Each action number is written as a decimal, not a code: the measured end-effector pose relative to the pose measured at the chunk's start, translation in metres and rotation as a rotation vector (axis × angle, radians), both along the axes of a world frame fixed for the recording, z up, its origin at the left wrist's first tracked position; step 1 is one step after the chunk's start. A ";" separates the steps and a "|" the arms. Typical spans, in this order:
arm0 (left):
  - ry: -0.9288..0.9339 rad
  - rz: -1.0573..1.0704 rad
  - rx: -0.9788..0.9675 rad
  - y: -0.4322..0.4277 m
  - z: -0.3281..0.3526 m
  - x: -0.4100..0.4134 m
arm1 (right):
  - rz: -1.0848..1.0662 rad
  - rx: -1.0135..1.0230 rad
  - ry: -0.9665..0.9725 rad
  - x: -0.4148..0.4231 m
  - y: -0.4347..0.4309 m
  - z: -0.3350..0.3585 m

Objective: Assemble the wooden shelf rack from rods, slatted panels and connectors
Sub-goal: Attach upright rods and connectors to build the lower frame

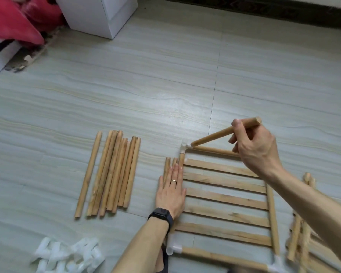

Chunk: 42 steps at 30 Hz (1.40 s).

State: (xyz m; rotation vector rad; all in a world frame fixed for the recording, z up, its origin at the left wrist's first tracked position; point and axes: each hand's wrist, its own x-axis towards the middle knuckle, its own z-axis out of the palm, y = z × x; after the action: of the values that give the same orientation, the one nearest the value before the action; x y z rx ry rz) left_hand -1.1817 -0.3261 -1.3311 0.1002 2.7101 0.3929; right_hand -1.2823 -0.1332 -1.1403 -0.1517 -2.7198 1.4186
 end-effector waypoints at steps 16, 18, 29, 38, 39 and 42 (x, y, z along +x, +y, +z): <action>-0.046 0.005 -0.043 -0.001 -0.002 0.005 | 0.049 0.275 0.038 -0.029 -0.046 -0.023; -0.052 0.004 -0.043 -0.001 -0.002 0.004 | 0.027 0.308 0.024 -0.036 -0.046 -0.022; -0.059 -0.023 -0.060 0.001 -0.006 0.003 | 0.243 0.381 0.063 -0.039 -0.086 -0.025; -0.108 -0.031 0.003 -0.010 0.001 0.002 | 0.176 0.414 -0.074 -0.041 -0.105 -0.017; -0.108 -0.041 0.006 -0.012 0.003 0.000 | 0.160 0.412 -0.100 -0.043 -0.105 -0.015; -0.110 -0.079 0.013 -0.021 0.009 -0.004 | 0.122 0.407 -0.165 -0.049 -0.100 -0.013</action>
State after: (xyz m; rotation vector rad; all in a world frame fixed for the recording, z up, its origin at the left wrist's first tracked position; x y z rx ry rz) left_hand -1.1857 -0.3475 -1.3224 0.1839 2.5868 0.3810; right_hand -1.3317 -0.2331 -1.1531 -0.0825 -3.1317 0.8775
